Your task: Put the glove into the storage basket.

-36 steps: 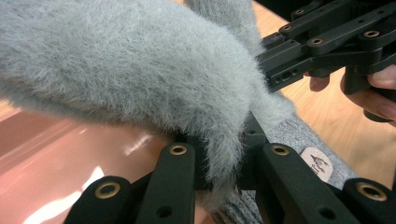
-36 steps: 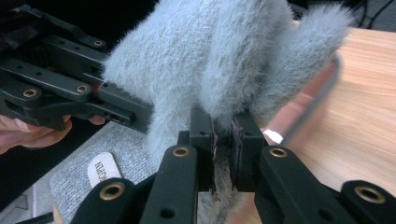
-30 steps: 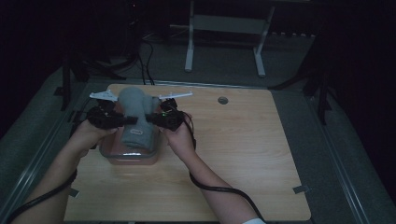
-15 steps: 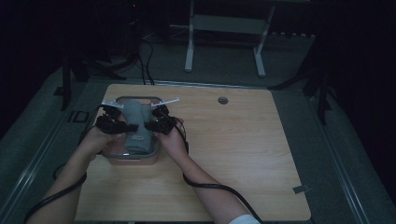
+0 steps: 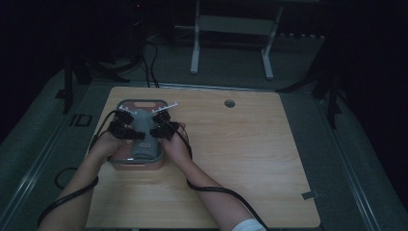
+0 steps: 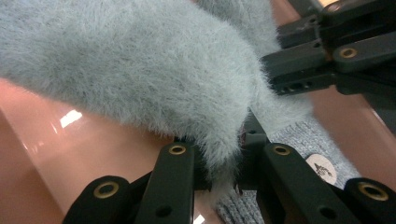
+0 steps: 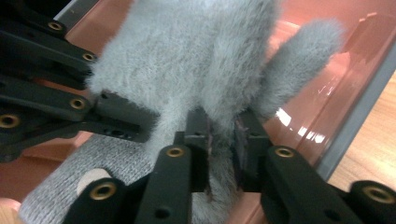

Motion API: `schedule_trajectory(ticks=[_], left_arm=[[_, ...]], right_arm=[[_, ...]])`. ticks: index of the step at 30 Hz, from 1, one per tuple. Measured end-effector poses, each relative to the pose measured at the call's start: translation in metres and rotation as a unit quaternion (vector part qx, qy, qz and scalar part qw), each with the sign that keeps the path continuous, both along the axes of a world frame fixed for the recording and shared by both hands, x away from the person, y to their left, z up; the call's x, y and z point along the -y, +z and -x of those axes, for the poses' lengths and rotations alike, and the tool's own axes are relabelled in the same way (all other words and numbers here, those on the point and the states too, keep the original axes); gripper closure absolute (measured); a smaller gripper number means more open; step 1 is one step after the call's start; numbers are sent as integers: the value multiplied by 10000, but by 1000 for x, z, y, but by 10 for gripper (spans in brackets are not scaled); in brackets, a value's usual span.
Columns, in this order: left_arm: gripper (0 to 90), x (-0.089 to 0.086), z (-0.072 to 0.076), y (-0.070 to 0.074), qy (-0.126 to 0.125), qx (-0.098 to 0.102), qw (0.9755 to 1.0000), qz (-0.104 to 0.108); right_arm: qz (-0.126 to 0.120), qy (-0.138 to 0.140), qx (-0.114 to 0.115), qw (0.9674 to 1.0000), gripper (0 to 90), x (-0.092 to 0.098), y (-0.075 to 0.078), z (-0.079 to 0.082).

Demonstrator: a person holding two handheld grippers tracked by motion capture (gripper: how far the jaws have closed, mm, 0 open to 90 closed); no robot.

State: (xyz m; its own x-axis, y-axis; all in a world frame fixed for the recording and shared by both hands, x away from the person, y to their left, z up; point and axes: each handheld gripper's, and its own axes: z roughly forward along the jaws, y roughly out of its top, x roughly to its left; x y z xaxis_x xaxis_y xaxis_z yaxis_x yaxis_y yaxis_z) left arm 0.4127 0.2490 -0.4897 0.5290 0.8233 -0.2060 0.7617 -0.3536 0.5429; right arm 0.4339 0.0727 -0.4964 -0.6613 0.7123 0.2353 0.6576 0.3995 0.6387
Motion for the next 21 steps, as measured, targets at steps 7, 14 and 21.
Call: schedule_trajectory(ticks=[7, 14, 21], left_arm=[[717, 9, -3, -9, -121, -144, 9998, -46], [394, 21, -3, -7, 75, 112, 9952, -968], [156, 13, 2, 1, 323, 492, 9942, -905]], right_arm=[[-533, 234, 207, 9981, 510, 12, 22, 4], [-717, 325, 419, 9960, 441, 27, 35, 10], [-952, 118, 380, 9947, 352, 66, 41, 5]])
